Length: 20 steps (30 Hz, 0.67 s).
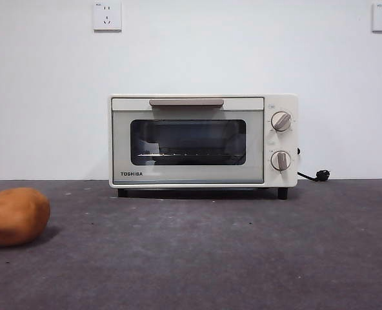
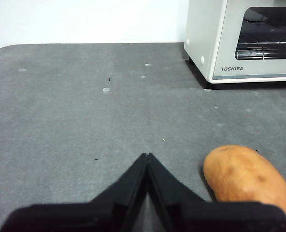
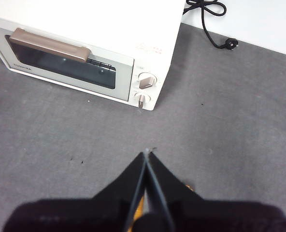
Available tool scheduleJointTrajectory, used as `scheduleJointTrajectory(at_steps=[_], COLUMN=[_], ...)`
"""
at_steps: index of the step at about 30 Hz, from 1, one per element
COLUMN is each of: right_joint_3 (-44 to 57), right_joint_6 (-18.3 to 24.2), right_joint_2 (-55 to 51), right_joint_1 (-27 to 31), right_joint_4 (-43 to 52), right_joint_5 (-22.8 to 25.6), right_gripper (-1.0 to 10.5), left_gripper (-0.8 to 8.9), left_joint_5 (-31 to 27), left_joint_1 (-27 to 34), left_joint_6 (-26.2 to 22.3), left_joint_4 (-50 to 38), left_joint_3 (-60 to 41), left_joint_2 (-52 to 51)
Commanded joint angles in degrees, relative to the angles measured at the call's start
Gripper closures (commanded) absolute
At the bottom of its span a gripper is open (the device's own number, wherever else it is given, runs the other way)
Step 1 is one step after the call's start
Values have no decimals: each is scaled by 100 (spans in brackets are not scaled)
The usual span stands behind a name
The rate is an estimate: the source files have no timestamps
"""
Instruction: Take the eggplant from the table,put the eggplant in the oven
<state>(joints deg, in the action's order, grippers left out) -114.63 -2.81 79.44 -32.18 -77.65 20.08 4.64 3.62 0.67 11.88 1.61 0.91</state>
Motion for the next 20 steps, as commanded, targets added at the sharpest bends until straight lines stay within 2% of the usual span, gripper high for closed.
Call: scheduleJointTrajectory(at_steps=[1, 14, 20], right_joint_3=[4, 4, 4], right_joint_6=[-61, 20, 166], right_joint_2=[20, 20, -291], right_joint_1=[-4, -4, 282], right_joint_4=[-105, -105, -22], right_joint_5=[11, 24, 181], right_gripper=[946, 946, 946], left_gripper=[817, 817, 817], left_joint_5=[-2, -2, 0], left_joint_1=[11, 11, 11], left_joint_6=[44, 44, 44], left_joint_4=[-44, -44, -44], left_joint_3=[-44, -44, -44], left_joint_2=[2, 2, 2])
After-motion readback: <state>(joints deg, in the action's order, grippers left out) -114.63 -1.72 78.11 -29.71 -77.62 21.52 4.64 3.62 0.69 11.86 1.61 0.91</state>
